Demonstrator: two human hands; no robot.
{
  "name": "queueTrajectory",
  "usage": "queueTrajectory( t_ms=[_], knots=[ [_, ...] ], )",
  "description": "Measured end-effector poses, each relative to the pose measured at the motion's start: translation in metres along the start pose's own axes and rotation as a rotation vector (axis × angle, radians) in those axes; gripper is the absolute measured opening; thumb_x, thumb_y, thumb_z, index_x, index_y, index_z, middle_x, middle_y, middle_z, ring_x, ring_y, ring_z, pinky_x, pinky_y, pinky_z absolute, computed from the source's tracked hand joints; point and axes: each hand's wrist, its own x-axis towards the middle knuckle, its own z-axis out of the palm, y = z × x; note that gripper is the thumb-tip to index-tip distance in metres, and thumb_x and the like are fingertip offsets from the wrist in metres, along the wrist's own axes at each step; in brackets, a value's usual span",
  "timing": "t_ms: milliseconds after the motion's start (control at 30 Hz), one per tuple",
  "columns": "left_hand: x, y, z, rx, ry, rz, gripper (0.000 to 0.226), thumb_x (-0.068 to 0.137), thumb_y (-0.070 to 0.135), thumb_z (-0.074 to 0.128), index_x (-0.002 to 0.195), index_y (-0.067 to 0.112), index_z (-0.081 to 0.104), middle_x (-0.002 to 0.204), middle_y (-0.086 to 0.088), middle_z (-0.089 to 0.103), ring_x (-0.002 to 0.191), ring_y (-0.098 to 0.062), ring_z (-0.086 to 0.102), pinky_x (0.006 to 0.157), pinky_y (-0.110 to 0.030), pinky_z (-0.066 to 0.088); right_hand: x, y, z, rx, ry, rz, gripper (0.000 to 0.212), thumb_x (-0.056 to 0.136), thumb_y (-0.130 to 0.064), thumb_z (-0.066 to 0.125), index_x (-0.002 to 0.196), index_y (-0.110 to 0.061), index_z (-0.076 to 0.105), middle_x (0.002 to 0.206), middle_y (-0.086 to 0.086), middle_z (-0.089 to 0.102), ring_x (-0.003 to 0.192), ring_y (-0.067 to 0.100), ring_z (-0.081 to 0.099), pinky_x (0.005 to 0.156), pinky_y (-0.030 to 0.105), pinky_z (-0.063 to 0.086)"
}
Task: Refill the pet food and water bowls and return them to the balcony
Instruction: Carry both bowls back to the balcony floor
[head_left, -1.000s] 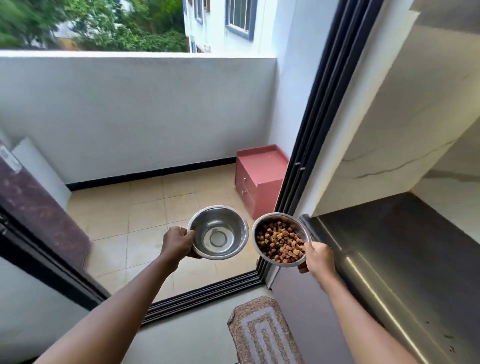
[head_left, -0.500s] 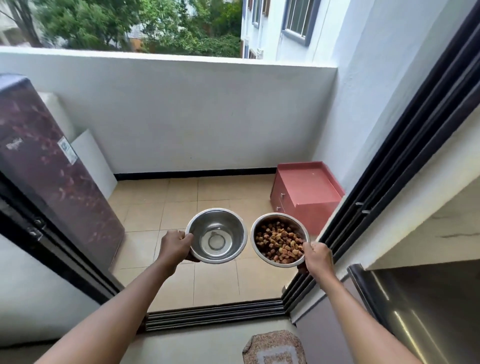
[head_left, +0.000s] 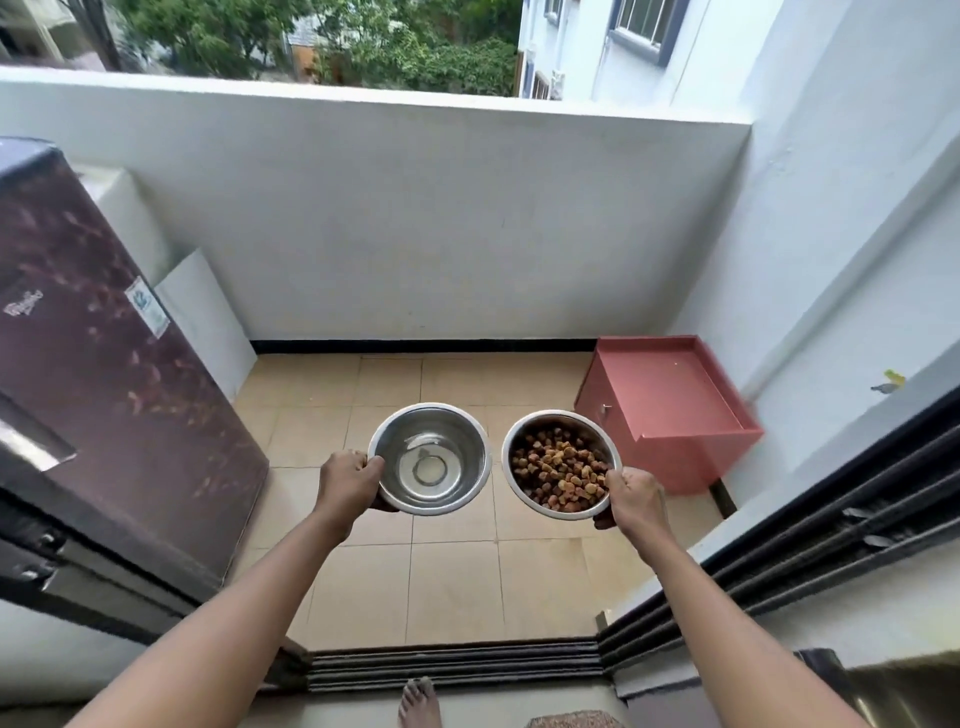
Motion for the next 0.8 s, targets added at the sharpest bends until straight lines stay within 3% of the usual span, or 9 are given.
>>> queueTrajectory(
  t_ms=[100,200,400,600,733,800],
  knots=[
    [0.038,0.009,-0.009,0.016,-0.02,0.008,0.028,0.089,0.0,0.054,0.063,-0.01,0.056,0.061,-0.014,0.051,0.05,-0.038,0.071,0.055,-0.06,0.061,0.022,-0.017,0.022,0.024,0.014,0.024,0.039,0.101,-0.018,0.049,0.076,0.009,0.063,0.073,0.025,0.07,0.045,0.028,0.071,0.035,0.029,0.051],
    [0.067,0.023,-0.018,0.042,-0.012,0.025,0.029,0.089,0.001,0.054,0.061,0.002,0.051,0.061,-0.011,0.049,0.05,-0.036,0.072,0.054,-0.056,0.061,0.042,-0.032,0.039,0.036,0.038,0.034,0.043,0.098,-0.027,0.048,0.074,0.005,0.064,0.073,0.025,0.072,0.052,0.031,0.073,0.039,0.032,0.054],
    [0.119,0.044,-0.03,0.054,-0.003,0.015,0.031,0.091,0.002,0.056,0.06,0.0,0.051,0.062,-0.012,0.052,0.049,-0.036,0.072,0.047,-0.045,0.061,0.079,-0.058,0.064,0.063,0.031,0.069,0.039,0.101,-0.019,0.048,0.08,0.01,0.064,0.077,0.028,0.073,0.051,0.032,0.074,0.036,0.024,0.048],
    [0.164,0.064,-0.029,0.034,-0.002,0.008,0.031,0.092,0.001,0.054,0.062,0.003,0.049,0.064,-0.014,0.054,0.049,-0.036,0.072,0.041,-0.037,0.058,0.12,-0.079,0.077,0.065,0.043,0.046,0.035,0.101,-0.017,0.049,0.068,-0.004,0.057,0.079,0.031,0.07,0.052,0.033,0.074,0.034,0.021,0.045],
    [0.204,0.071,-0.022,-0.014,-0.017,-0.021,0.029,0.091,0.003,0.055,0.066,-0.012,0.055,0.061,-0.017,0.06,0.051,-0.039,0.072,0.054,-0.055,0.062,0.155,-0.089,0.086,0.103,0.016,0.044,0.035,0.101,-0.016,0.05,0.074,0.002,0.06,0.083,0.033,0.07,0.052,0.033,0.074,0.039,0.029,0.054],
    [0.226,0.076,-0.014,-0.032,-0.032,-0.033,0.03,0.09,0.004,0.055,0.076,-0.023,0.056,0.065,-0.02,0.062,0.052,-0.039,0.073,0.055,-0.059,0.061,0.177,-0.095,0.091,0.101,0.013,0.051,0.034,0.102,-0.015,0.049,0.075,0.002,0.06,0.082,0.032,0.071,0.049,0.03,0.073,0.037,0.026,0.052]
  ],
)
